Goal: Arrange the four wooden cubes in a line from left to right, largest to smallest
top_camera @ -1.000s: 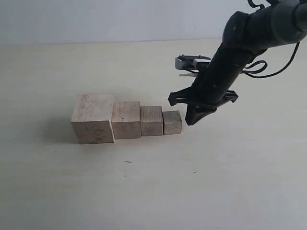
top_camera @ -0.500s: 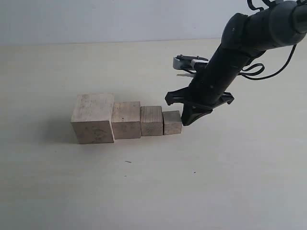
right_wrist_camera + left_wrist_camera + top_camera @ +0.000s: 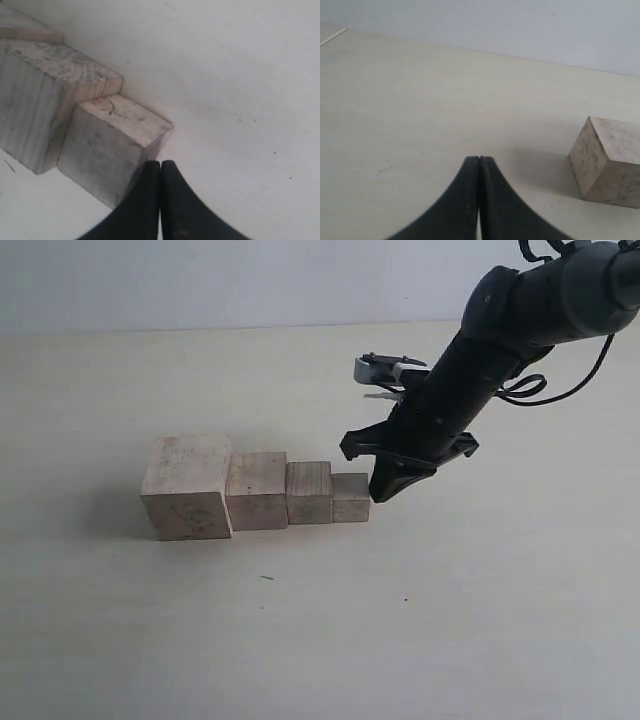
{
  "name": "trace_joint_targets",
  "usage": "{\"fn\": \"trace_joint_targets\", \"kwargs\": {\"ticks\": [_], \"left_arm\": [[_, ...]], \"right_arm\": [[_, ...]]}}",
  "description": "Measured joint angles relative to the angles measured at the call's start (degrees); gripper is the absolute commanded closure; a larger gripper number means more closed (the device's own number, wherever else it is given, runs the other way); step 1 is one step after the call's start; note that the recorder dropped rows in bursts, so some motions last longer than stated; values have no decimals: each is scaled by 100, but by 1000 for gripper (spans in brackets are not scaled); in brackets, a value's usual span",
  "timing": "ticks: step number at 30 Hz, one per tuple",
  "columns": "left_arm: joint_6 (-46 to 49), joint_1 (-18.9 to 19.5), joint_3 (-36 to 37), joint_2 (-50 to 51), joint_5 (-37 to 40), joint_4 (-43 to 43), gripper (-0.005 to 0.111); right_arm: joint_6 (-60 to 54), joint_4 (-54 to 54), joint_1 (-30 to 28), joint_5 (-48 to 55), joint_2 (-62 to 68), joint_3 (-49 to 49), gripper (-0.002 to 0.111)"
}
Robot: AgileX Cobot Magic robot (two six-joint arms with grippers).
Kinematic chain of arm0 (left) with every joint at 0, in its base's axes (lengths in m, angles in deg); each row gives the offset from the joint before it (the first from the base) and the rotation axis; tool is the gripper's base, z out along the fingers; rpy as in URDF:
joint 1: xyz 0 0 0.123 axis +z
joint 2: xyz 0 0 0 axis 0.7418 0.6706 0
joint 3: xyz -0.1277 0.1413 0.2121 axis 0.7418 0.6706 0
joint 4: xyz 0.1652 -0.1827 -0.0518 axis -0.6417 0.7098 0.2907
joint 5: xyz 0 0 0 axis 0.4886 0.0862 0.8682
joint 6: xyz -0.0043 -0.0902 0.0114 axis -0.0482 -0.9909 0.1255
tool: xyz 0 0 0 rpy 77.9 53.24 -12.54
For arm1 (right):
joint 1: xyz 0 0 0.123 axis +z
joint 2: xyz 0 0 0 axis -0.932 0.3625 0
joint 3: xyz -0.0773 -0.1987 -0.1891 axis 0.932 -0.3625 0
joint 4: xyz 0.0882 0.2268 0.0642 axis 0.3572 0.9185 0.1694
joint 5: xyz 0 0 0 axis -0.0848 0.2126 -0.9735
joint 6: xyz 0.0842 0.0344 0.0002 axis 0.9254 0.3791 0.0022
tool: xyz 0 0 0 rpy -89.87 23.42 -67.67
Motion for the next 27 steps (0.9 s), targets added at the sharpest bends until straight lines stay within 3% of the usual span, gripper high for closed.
{"fn": "trace_joint_targets", "kwargs": {"ticks": [7, 12, 17, 24, 27], "left_arm": [[0, 0, 0, 0, 0, 0, 107], [0, 0, 0, 0, 0, 0, 107], [0, 0, 0, 0, 0, 0, 107], [0, 0, 0, 0, 0, 0, 107], [0, 0, 0, 0, 0, 0, 107]], "right_arm": [[330, -633, 0, -86, -217, 0, 108], [886, -1472, 0, -841, -1103, 0, 108], [591, -995, 24, -1824, -1866, -185, 108], [117, -326, 366, -3859, -3202, -1281, 108], [105, -284, 474, -4238, -3651, -1720, 108]]}}
